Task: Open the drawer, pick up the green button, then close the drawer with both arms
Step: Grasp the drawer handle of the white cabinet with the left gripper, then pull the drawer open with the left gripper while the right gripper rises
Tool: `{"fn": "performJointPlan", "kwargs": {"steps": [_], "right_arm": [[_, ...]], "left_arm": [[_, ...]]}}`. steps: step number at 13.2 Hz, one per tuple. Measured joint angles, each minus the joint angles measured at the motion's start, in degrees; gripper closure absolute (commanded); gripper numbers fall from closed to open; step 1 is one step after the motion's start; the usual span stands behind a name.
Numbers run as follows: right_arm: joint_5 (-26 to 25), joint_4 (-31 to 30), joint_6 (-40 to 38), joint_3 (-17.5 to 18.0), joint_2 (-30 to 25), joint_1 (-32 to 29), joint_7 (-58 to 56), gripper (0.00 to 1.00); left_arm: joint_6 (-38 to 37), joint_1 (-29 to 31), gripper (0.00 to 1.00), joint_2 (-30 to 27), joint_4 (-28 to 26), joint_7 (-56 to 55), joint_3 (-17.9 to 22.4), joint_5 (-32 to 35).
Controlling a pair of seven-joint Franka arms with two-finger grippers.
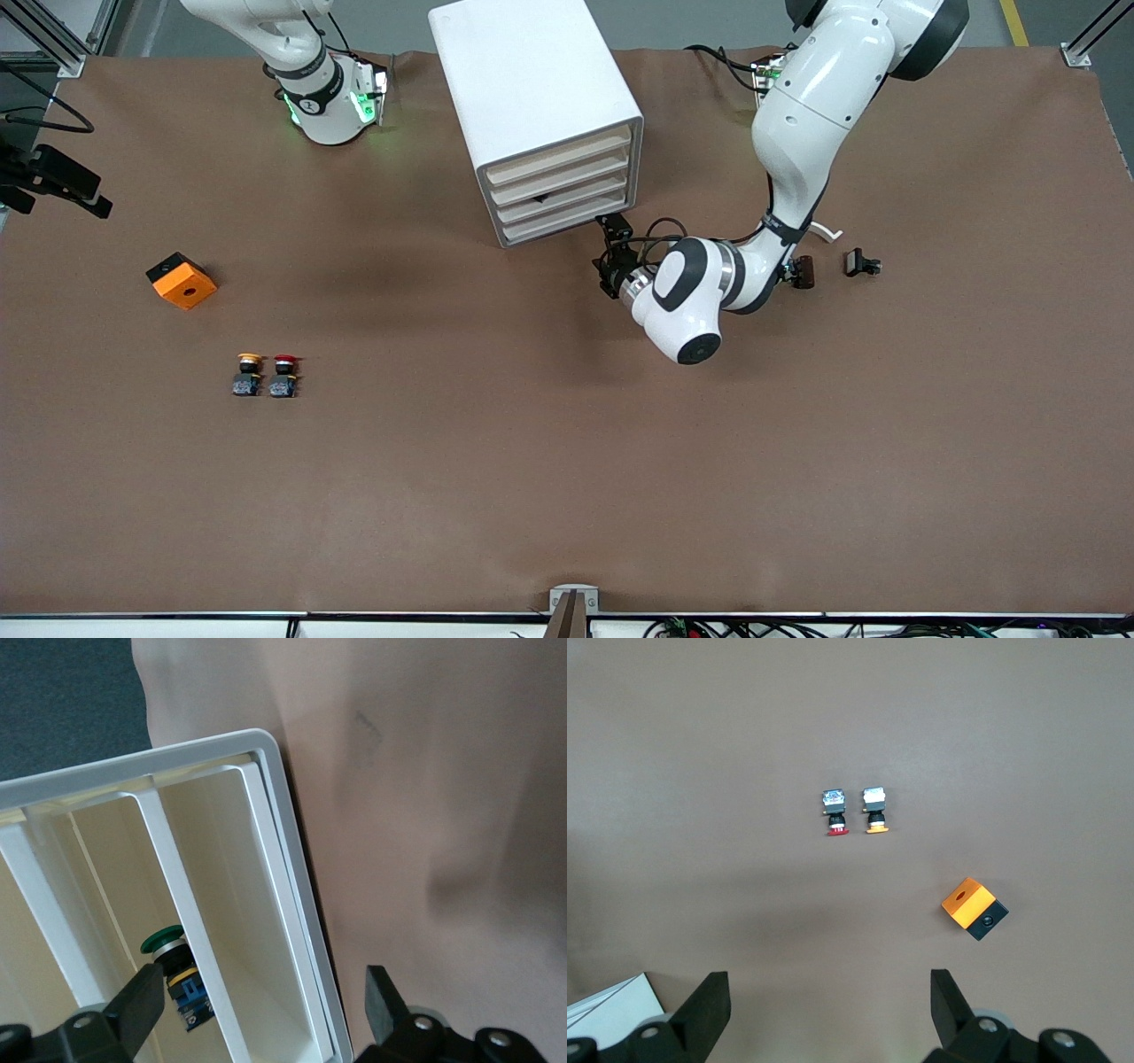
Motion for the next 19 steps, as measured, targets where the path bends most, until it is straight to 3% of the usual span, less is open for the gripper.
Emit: {"fn": "performJointPlan", "kwargs": {"steps": [4,7,10,14,15,19], "right_arm": [[0.00,-0.02,0.41,0.04,0.00,0.01,0.01,0.00],[0.00,-0.02,0.45,0.05,0.00,0.01,0.01,0.00],[0.00,0.08,0.51,0.11,-0.01,0.03,0.01,0.00],[0.00,0.56,0.54,0.07,-0.02,0.01,0.48,0.00],[0.00,0.56,0.56,0.08,-0.02,0.02,0.54,0.00],[0.01,0.54,0.61,0.07,0.21,0.01,0.82,0.00]], "left_arm": [[-0.63,-3.35,0.00,1.09,0.01,-7.17,-0.04,-1.78],[-4.86,-3.94,0.08,2.27,0.01,-9.35,-0.05,-2.41],[-6.51,-4.94,0.35,2.83,0.01,-10.01,-0.06,-2.51],[-6.66,-6.14,0.96,3.08,0.02,-10.31,-0.06,-2.53],[-6.66,-6.15,1.00,3.08,0.02,-10.57,-0.06,-2.53],[-7.65,-5.95,1.00,3.08,0.34,-12.35,0.07,-2.97]]}}
